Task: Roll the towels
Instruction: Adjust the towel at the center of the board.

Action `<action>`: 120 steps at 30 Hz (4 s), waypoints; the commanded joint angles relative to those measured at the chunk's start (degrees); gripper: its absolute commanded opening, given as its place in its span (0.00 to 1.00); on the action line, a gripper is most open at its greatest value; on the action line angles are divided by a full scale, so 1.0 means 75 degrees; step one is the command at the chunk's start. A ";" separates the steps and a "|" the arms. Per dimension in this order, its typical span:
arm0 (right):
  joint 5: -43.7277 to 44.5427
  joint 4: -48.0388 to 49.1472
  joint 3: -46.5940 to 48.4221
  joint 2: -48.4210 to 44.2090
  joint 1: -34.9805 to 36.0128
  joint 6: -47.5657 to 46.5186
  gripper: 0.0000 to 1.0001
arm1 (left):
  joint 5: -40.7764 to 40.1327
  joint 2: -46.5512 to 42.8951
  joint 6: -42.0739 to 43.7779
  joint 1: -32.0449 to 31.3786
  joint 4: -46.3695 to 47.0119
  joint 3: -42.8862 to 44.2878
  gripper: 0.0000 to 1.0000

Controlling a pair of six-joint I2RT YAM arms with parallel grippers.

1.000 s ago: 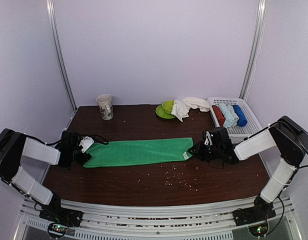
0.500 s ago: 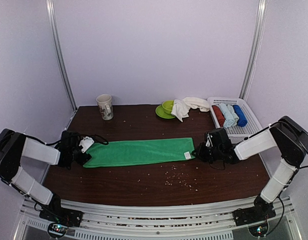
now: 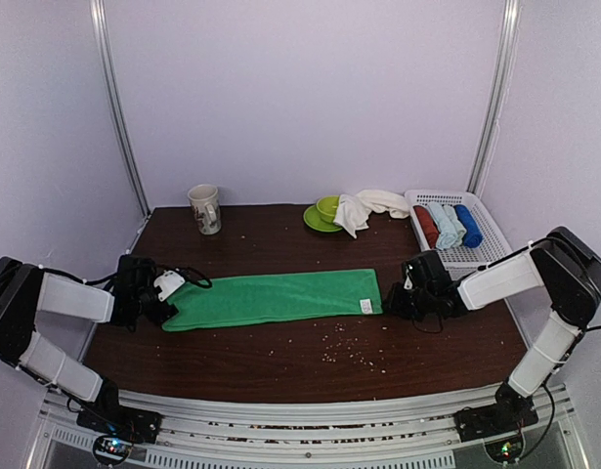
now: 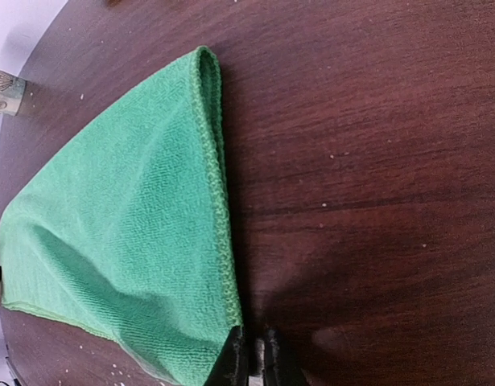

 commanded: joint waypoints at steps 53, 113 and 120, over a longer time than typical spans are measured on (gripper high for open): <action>0.0490 -0.1564 0.4486 0.2012 0.1914 -0.5680 0.32 | 0.3538 0.0056 0.1785 -0.1963 -0.3157 0.1926 0.52; 0.0820 -0.1596 0.3508 0.1964 0.1169 -0.5085 0.27 | 0.3245 0.1195 0.1761 -0.2151 -0.3382 0.2258 0.03; 0.0816 -0.1630 0.3508 0.1925 0.1163 -0.5084 0.27 | 0.3276 0.1308 0.1774 -0.2146 -0.3618 0.2388 0.13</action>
